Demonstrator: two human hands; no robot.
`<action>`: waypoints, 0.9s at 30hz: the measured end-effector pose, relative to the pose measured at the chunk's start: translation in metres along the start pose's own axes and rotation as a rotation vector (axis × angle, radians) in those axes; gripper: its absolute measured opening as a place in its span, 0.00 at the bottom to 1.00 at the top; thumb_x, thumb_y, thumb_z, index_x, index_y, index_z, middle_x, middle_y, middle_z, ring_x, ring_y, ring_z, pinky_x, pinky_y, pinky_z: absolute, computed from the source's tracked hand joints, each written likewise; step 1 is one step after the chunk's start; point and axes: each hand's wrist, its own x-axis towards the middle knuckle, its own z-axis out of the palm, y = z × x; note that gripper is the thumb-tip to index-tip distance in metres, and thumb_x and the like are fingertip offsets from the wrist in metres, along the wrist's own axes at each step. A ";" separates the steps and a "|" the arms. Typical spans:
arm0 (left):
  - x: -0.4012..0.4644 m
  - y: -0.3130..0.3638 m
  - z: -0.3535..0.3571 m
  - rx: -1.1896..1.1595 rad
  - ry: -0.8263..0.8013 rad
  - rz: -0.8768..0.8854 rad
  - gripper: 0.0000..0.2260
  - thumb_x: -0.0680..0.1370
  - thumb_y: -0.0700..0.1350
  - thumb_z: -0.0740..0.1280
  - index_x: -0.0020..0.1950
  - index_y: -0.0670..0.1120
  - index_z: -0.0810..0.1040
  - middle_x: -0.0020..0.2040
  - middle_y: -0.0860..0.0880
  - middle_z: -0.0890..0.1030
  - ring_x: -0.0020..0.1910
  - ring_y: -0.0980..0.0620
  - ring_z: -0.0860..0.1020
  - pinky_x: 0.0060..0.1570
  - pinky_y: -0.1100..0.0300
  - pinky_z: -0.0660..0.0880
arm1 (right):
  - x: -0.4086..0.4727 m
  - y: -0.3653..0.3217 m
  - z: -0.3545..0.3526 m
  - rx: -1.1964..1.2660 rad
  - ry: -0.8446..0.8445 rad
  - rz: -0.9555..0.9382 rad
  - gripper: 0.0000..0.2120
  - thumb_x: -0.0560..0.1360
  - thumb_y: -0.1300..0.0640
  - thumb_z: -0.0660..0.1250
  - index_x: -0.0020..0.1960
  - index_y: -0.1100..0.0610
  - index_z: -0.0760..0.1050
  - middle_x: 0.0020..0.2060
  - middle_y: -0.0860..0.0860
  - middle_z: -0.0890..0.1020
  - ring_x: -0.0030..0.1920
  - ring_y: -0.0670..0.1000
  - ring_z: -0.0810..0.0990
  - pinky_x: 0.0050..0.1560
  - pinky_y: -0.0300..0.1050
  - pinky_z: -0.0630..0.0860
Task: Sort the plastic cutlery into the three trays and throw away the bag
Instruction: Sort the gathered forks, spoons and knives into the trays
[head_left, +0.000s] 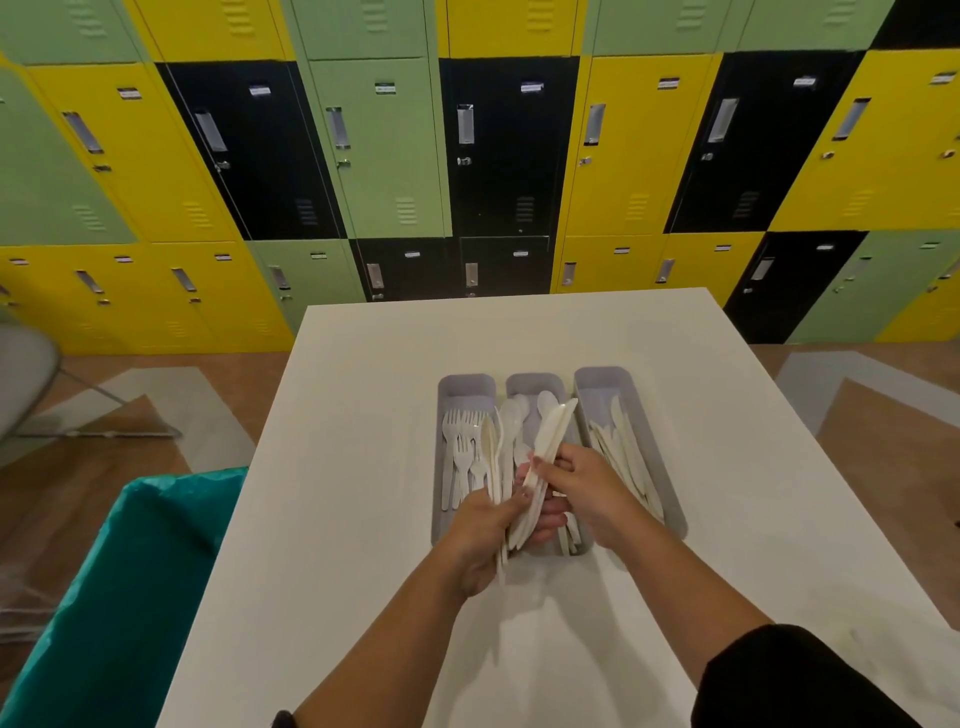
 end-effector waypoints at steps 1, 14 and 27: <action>0.001 0.000 0.000 0.014 0.002 -0.005 0.11 0.81 0.41 0.60 0.57 0.38 0.78 0.49 0.38 0.84 0.44 0.47 0.85 0.43 0.59 0.82 | 0.000 0.000 0.000 0.042 0.021 -0.004 0.05 0.78 0.63 0.62 0.49 0.62 0.76 0.40 0.53 0.83 0.39 0.50 0.82 0.37 0.42 0.80; 0.003 0.000 0.001 0.235 0.057 -0.038 0.11 0.82 0.42 0.58 0.51 0.41 0.79 0.27 0.51 0.74 0.20 0.58 0.61 0.24 0.65 0.59 | 0.030 0.018 -0.070 -0.298 0.421 0.031 0.10 0.78 0.64 0.58 0.53 0.66 0.76 0.44 0.61 0.80 0.39 0.54 0.76 0.31 0.39 0.73; 0.004 -0.003 0.007 0.183 -0.036 -0.060 0.11 0.82 0.46 0.58 0.45 0.42 0.75 0.25 0.51 0.70 0.19 0.57 0.59 0.22 0.66 0.59 | 0.002 -0.004 -0.007 -0.069 -0.129 0.080 0.07 0.77 0.58 0.65 0.47 0.63 0.75 0.37 0.53 0.78 0.38 0.48 0.78 0.42 0.36 0.80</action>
